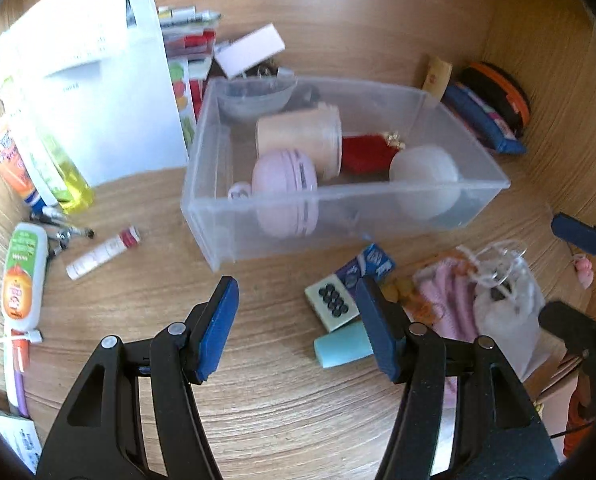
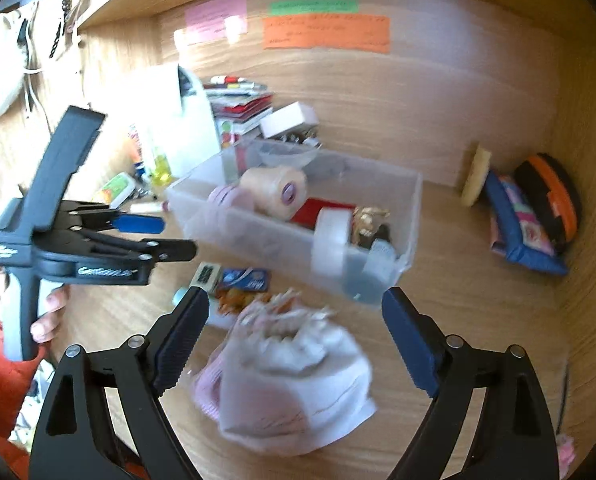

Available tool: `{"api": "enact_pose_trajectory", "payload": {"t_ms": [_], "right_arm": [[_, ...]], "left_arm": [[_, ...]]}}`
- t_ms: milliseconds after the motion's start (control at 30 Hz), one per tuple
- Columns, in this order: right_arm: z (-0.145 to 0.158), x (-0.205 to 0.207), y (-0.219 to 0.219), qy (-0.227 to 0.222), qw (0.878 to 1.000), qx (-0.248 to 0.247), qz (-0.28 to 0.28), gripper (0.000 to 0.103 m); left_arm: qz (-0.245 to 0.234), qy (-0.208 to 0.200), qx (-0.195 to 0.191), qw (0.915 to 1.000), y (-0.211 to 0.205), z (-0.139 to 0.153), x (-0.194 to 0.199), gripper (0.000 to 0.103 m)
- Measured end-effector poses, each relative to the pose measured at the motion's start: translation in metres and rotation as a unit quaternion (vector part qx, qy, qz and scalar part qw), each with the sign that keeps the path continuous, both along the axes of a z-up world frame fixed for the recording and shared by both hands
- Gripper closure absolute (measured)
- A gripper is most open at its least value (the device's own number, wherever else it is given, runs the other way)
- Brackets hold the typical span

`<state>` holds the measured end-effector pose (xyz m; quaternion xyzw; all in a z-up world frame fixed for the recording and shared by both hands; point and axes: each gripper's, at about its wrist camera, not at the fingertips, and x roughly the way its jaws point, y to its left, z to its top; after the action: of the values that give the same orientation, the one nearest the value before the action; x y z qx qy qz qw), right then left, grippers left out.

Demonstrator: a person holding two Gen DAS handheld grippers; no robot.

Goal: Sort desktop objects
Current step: 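Grasp the white drawstring pouch with the right tool while the left grasps the dice block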

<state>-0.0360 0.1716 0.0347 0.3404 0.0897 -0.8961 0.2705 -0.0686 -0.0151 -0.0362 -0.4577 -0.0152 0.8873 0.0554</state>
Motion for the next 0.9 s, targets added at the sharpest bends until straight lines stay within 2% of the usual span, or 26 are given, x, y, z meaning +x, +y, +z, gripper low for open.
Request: {"api": "enact_pose_trajectory", "payload": {"t_ms": [100, 433, 600, 733, 800, 900], "right_arm": [[-0.013, 0.005, -0.002, -0.019, 1.000, 0.004, 0.008, 0.016], [-0.056, 0.000, 0.007, -0.068, 0.996, 0.049, 0.007, 0.016], [-0.064, -0.008, 0.021, -0.105, 0.994, 0.017, 0.013, 0.016], [-0.066, -0.013, 0.025, -0.118, 0.993, 0.002, 0.020, 0.016], [-0.065, -0.014, 0.024, -0.116, 0.993, -0.001, 0.021, 0.019], [-0.064, -0.012, 0.023, -0.113, 0.993, -0.006, 0.027, 0.029]], "left_arm": [[0.003, -0.008, -0.008, 0.9999, 0.003, -0.011, -0.002, 0.042], [-0.006, -0.030, 0.008, 0.9995, 0.011, -0.028, -0.011, 0.042], [0.001, -0.022, -0.001, 0.9998, 0.006, -0.028, -0.005, 0.042], [0.029, -0.027, -0.005, 0.9992, -0.007, -0.028, 0.001, 0.042], [0.033, -0.034, 0.000, 0.9989, -0.011, -0.030, 0.001, 0.042], [0.029, -0.038, 0.009, 0.9988, -0.011, -0.030, 0.001, 0.042]]}}
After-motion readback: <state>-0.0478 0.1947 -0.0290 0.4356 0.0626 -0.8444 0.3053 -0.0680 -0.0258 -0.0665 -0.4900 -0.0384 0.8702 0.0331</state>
